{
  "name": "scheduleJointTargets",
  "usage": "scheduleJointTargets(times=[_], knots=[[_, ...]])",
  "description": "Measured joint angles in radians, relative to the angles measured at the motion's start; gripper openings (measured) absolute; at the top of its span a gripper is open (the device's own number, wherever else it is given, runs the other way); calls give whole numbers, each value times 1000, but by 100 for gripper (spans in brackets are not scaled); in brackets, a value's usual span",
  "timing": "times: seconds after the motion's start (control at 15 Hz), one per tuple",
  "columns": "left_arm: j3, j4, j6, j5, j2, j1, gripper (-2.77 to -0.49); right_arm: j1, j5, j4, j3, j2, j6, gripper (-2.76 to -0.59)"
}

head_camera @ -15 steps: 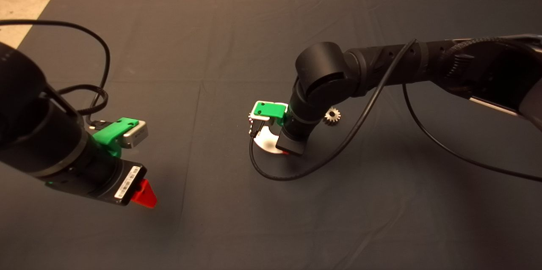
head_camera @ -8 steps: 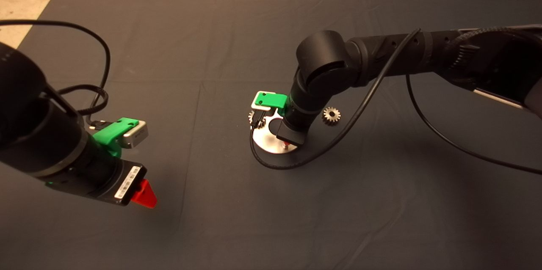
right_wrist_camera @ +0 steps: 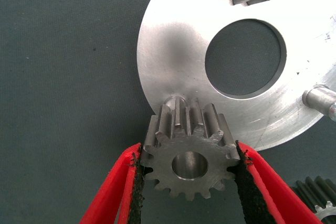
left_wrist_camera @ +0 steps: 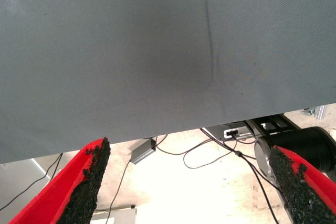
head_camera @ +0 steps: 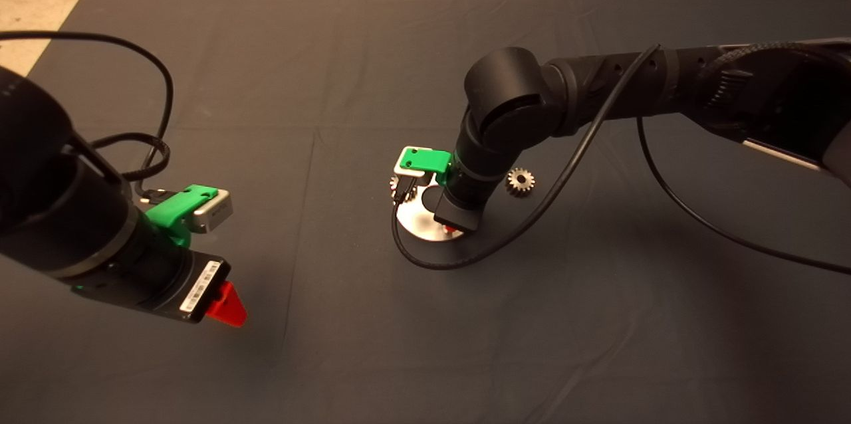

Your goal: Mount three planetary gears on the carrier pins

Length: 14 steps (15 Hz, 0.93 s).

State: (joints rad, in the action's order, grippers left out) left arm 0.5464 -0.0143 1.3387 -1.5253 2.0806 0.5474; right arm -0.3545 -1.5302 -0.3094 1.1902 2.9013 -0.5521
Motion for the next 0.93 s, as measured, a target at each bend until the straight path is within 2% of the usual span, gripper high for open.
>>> scheduleJointTargets(times=[0.33, 0.93], knots=[[-1, 0, 0, 0, 0, 0, -109, 0, 0, 14, -3, 0, 0, -229], [-7, 1, 0, 0, -1, 0, -109, 3, 0, 16, -8, 0, 1, -229]])
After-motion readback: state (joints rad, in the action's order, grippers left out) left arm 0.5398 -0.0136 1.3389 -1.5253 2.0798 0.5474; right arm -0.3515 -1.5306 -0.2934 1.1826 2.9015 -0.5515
